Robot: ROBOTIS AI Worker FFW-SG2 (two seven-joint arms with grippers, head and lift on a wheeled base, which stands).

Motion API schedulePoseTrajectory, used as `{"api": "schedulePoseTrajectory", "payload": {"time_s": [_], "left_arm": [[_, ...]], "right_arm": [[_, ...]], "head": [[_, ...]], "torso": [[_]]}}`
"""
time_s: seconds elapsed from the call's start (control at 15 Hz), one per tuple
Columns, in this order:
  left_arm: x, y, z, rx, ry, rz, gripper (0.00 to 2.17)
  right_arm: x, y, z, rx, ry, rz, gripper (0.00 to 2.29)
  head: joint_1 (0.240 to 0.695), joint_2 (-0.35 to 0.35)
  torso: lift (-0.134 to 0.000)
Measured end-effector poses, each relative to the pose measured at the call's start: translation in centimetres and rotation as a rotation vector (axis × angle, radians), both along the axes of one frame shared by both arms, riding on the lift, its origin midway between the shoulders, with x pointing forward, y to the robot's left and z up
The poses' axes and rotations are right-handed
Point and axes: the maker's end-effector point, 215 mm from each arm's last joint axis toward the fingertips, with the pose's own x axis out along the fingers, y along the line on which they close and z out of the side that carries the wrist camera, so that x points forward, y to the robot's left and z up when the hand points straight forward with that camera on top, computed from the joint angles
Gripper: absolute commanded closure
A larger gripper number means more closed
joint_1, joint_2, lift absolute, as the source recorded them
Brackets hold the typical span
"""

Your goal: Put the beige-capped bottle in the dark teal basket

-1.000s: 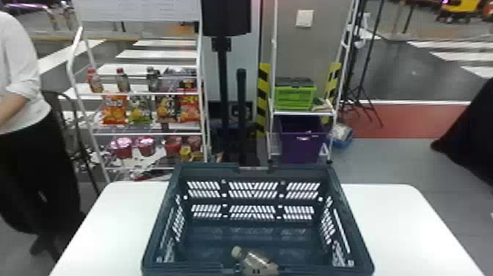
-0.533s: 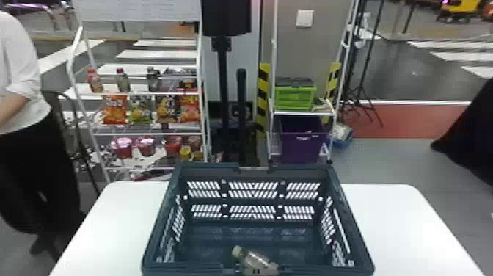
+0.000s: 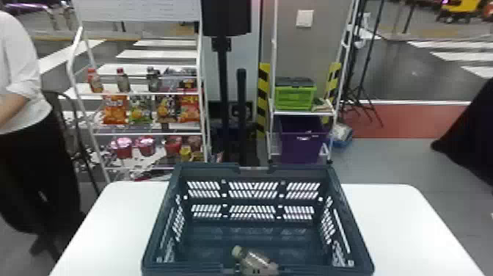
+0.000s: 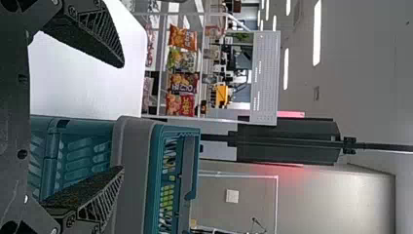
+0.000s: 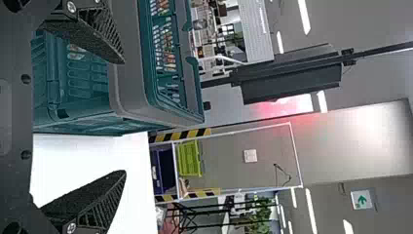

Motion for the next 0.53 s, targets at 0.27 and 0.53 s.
{"api": "schedulePoseTrajectory", "payload": {"time_s": [0.27, 0.53], "left_arm": [[-0.07, -0.13, 0.00, 0.001, 0.002, -0.003, 0.14], [-0.15, -0.24, -0.02, 0.002, 0.003, -0.006, 0.14]], "right_arm": [[-0.18, -0.05, 0.05, -0.001, -0.003, 0.000, 0.08], [-0.24, -0.06, -0.06, -0.003, 0.000, 0.000, 0.08]], "head": [[0.499, 0.000], [0.499, 0.000]], "torso": [[0.000], [0.000]]}}
